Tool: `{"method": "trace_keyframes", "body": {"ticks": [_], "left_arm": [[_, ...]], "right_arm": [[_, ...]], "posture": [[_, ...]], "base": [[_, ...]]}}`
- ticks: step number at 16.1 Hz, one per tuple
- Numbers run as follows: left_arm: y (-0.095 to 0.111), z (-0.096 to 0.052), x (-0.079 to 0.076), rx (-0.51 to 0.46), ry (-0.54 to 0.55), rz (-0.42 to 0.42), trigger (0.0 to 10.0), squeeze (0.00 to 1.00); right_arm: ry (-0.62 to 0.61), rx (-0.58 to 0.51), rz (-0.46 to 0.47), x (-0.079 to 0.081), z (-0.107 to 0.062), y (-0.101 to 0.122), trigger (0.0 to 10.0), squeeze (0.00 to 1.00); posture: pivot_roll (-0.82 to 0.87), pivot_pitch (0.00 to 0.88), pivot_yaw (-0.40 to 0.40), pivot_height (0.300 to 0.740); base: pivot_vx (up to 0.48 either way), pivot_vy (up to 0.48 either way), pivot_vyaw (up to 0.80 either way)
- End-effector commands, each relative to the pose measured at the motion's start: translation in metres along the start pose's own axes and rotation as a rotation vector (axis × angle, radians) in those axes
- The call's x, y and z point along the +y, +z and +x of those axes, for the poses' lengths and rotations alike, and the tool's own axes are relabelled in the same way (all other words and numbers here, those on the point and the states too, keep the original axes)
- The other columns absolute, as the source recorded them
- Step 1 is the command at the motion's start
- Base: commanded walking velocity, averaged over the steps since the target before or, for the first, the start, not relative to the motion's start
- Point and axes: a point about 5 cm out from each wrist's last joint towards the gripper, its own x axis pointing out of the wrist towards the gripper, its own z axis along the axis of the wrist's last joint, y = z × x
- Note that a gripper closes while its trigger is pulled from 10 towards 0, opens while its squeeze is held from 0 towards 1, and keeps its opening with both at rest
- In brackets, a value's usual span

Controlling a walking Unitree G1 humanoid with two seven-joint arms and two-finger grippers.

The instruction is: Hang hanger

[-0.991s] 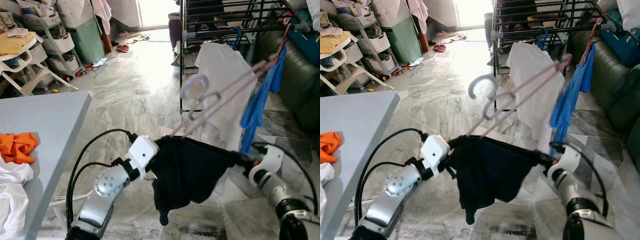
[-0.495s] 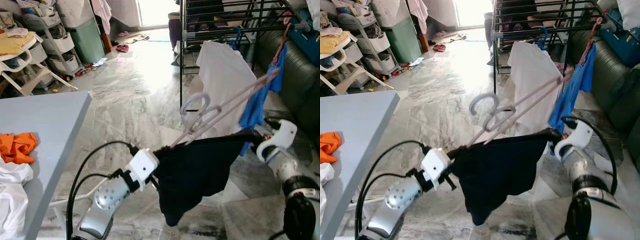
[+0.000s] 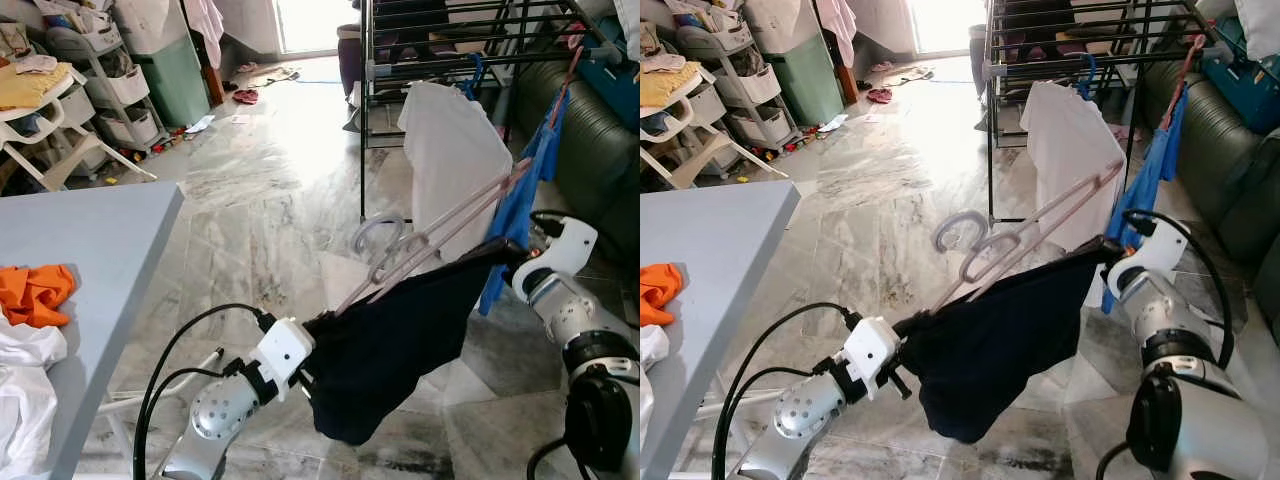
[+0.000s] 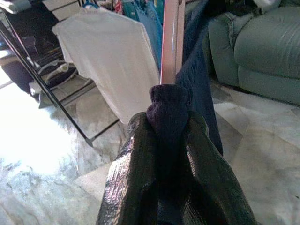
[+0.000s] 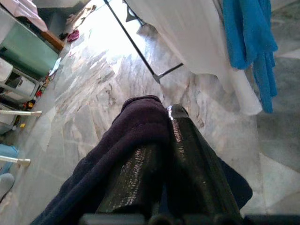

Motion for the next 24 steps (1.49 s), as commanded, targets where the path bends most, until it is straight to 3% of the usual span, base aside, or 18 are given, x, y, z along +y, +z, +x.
{"method": "trace_keyframes", "body": {"ticks": [1,10,16,24], "left_arm": [[-0.016,-0.015,0.009,0.076,0.072,-0.015,0.0,0.0],[-0.035,-0.018,0.001,0.144,0.05,-0.024,0.0,0.0],[-0.053,-0.024,-0.005,0.218,0.021,-0.052,0.0,0.0],[-0.066,-0.028,-0.025,0.312,-0.126,-0.041,0.0,0.0]], "right_arm": [[-0.039,-0.187,-0.001,-0.005,-0.005,0.05,0.0,0.0],[0.005,-0.313,0.006,0.013,-0.006,0.082,0.0,0.0],[0.022,-0.359,-0.041,0.019,-0.006,0.085,0.0,0.0],[0.04,-0.428,-0.094,0.026,-0.009,0.101,0.0,0.0]], "posture": [[-0.13,0.0,0.088,0.74],[-0.13,0.0,0.085,0.74],[-0.13,0.0,0.085,0.74],[-0.14,0.0,0.088,0.74]], "base": [[0.0,0.0,0.0],[0.0,0.0,0.0],[0.0,0.0,0.0],[0.0,0.0,0.0]]}}
